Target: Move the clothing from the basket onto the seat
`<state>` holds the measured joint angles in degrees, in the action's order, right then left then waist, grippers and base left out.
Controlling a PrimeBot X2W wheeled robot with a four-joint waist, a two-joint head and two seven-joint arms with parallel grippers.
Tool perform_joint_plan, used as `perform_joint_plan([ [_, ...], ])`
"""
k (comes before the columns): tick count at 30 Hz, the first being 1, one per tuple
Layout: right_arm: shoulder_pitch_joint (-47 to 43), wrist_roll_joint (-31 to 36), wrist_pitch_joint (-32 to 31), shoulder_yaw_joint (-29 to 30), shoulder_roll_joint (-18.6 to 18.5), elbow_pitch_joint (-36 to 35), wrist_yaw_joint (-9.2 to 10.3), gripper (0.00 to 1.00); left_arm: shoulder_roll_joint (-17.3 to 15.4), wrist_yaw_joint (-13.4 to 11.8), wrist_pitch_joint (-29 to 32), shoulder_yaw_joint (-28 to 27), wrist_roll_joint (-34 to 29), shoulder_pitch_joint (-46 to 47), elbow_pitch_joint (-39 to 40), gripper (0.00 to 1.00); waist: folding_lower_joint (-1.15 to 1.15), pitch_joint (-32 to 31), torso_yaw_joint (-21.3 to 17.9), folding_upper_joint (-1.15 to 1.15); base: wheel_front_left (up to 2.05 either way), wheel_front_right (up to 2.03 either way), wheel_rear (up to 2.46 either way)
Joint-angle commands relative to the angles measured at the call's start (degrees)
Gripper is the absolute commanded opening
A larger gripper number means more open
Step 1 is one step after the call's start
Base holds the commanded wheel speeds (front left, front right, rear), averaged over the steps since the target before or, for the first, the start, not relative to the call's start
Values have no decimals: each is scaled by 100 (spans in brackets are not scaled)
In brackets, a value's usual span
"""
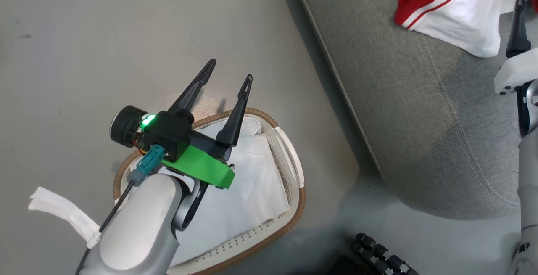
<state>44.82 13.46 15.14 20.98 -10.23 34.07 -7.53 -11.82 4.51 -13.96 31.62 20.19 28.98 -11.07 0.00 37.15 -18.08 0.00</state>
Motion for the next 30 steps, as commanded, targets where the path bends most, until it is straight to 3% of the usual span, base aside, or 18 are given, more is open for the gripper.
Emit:
perform_joint_plan([
  [1,-134,-34,1,-33,-36,-102,8,100,22,-8,-42,-54,34,-91,-32,100,0,-404,91,0,0,0,0],
  [14,-576,-1,1,-394,-156,-681,8,100,538,-122,-124,-894,66,-484,-167,100,0,-1681,904,0,0,0,0],
  [30,-1439,-526,1,-1340,622,-852,8,100,869,-151,-119,-2256,-43,-1575,-569,100,0,-2771,1962,0,0,0,0],
])
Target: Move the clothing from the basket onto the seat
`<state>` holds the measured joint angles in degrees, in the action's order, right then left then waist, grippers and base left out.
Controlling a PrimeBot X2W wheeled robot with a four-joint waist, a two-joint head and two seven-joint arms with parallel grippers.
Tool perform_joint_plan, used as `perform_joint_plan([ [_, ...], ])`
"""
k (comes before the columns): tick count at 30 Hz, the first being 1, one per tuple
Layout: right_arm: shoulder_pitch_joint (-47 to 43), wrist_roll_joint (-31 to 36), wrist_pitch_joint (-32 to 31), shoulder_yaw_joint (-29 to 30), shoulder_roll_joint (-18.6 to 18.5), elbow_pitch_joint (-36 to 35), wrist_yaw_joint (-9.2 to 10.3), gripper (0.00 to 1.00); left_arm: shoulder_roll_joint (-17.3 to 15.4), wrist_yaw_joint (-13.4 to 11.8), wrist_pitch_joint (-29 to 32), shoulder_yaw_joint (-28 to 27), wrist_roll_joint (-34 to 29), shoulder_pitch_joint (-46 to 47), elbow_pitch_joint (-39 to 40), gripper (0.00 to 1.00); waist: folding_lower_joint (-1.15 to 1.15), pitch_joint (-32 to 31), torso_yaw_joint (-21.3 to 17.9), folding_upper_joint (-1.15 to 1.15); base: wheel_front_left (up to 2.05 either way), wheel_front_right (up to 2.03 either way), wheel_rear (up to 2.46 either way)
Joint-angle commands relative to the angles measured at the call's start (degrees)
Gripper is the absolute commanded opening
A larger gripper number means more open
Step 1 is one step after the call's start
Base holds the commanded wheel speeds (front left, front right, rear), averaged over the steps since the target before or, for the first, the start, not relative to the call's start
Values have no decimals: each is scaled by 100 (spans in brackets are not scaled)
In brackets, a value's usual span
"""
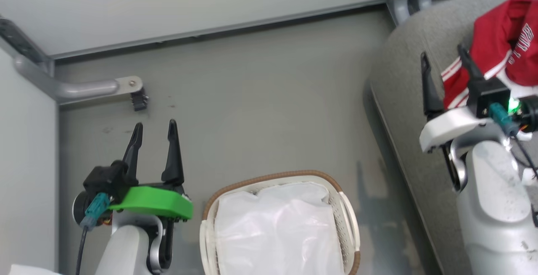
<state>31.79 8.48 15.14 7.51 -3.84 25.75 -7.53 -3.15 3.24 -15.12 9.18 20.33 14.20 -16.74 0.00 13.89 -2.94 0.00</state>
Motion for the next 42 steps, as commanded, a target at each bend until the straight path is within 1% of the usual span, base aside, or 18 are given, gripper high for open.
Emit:
perform_joint_plan([
  [1,-233,-83,1,-44,16,-47,8,100,10,-22,-3,-72,-75,-173,-29,100,0,-495,504,0,0,0,0],
  [4,-533,-221,1,-226,79,-124,8,100,18,-29,-3,-221,-61,-388,-73,100,0,-626,611,0,0,0,0],
  [7,-869,-708,1,-472,80,-183,8,100,25,-15,-3,-290,66,-612,-89,100,0,-763,706,0,0,0,0],
  [11,-1296,-1249,1,-591,82,-226,8,100,24,-38,-3,-305,128,-916,-74,100,0,-958,758,0,0,0,0],
  [13,-1475,-1399,1,-620,81,-267,8,100,24,-64,-3,-302,158,-1035,-63,100,0,-1032,766,0,0,0,0],
  [20,-2040,-1411,1,-760,84,-531,8,100,24,-138,-3,-232,183,-1316,11,100,0,-1242,752,0,0,0,0],
  [26,-2301,-1521,1,-851,82,-605,8,100,23,-184,-3,-136,207,-1422,27,100,0,-1323,696,0,0,0,0],
  [42,-2279,-1613,1,-838,83,-518,8,100,23,-180,-4,-68,124,-1335,-22,100,0,-1312,690,0,0,0,0],
])
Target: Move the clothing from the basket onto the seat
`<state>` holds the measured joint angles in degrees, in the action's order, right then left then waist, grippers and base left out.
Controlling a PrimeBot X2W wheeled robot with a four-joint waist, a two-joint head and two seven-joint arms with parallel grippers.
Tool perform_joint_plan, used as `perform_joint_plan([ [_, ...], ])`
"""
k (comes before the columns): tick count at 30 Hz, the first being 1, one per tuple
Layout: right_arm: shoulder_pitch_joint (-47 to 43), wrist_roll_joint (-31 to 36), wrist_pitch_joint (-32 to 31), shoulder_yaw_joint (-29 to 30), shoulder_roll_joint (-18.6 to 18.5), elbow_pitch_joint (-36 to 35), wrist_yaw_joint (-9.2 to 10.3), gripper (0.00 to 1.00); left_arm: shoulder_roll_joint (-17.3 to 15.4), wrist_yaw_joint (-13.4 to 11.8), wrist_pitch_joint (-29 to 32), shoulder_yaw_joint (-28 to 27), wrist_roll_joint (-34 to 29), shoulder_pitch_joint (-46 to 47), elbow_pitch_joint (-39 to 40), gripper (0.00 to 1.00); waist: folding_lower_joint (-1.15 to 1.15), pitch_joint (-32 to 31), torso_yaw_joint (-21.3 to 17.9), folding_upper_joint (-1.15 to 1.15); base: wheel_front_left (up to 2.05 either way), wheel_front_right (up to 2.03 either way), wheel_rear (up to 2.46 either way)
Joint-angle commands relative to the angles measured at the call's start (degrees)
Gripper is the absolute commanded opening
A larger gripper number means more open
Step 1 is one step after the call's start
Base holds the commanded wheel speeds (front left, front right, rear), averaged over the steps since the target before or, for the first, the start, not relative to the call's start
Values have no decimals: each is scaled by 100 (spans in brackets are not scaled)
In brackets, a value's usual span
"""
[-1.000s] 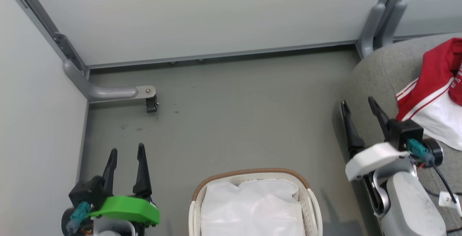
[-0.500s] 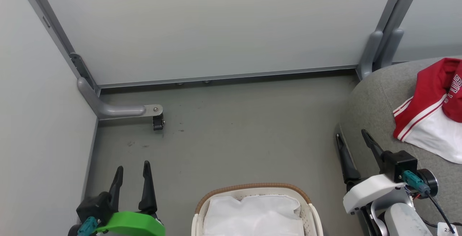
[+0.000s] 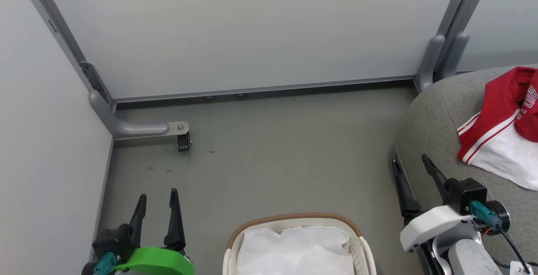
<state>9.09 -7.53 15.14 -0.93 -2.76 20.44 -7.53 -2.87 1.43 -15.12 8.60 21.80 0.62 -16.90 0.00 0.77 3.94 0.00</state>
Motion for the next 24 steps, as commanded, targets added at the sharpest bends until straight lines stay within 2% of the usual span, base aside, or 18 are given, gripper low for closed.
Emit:
perform_joint_plan([
  [1,-5,-17,1,2,-25,18,8,100,-5,-2,-4,-13,-26,26,-6,100,0,-1,3,0,0,0,0],
  [6,11,-46,1,-34,-25,19,8,100,-5,30,-4,-23,-25,45,23,100,0,2,0,0,0,0,0],
  [7,2,-21,0,-32,0,10,0,0,0,25,0,-12,-23,2,18,0,0,3,0,0,0,0,0],
  [12,-91,-111,-42,-4,39,210,0,0,6,40,23,0,58,-13,-162,0,0,3,-2,0,0,0,0],
  [24,-124,-1566,-414,127,28,53,1,0,-9,139,381,-250,1286,95,-83,0,0,-4,-43,0,0,0,0],
])
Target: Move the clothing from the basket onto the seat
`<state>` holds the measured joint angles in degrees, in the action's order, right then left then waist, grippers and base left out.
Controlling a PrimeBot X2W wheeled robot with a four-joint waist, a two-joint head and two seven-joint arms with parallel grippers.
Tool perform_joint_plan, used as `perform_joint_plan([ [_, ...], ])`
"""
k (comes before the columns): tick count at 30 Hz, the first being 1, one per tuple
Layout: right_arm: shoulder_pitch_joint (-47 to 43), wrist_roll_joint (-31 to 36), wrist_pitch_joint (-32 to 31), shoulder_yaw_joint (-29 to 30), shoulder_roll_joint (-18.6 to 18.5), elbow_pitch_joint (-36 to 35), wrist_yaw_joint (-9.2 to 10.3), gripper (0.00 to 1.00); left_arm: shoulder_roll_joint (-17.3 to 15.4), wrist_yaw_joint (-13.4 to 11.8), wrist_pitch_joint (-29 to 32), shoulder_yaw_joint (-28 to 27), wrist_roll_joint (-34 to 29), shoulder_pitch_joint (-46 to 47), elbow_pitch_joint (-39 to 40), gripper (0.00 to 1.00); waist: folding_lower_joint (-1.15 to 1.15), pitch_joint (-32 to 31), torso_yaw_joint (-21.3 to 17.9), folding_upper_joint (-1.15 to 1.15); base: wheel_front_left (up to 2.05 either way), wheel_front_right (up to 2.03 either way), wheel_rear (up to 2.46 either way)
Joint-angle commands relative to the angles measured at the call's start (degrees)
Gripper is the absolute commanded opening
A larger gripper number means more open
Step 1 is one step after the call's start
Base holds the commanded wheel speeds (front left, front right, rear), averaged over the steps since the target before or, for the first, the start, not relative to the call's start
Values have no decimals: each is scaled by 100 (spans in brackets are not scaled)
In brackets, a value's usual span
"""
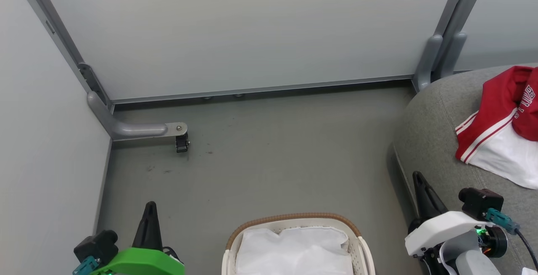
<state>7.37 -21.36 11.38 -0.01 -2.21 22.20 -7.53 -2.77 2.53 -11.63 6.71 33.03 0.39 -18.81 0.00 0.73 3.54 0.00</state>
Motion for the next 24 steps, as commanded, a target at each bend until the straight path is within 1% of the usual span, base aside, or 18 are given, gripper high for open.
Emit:
perform_joint_plan([
  [1,44,-274,-57,41,-28,-135,1,0,-20,36,55,-76,240,126,113,0,0,-1,-5,0,0,0,0],
  [12,10,-1333,-318,129,-36,-256,2,0,-29,111,317,-261,1129,212,177,0,0,-6,-40,0,0,0,0],
  [24,-9,-2337,-576,223,-45,-362,2,0,-36,181,572,-440,1977,287,232,0,0,-12,-77,0,0,0,0],
])
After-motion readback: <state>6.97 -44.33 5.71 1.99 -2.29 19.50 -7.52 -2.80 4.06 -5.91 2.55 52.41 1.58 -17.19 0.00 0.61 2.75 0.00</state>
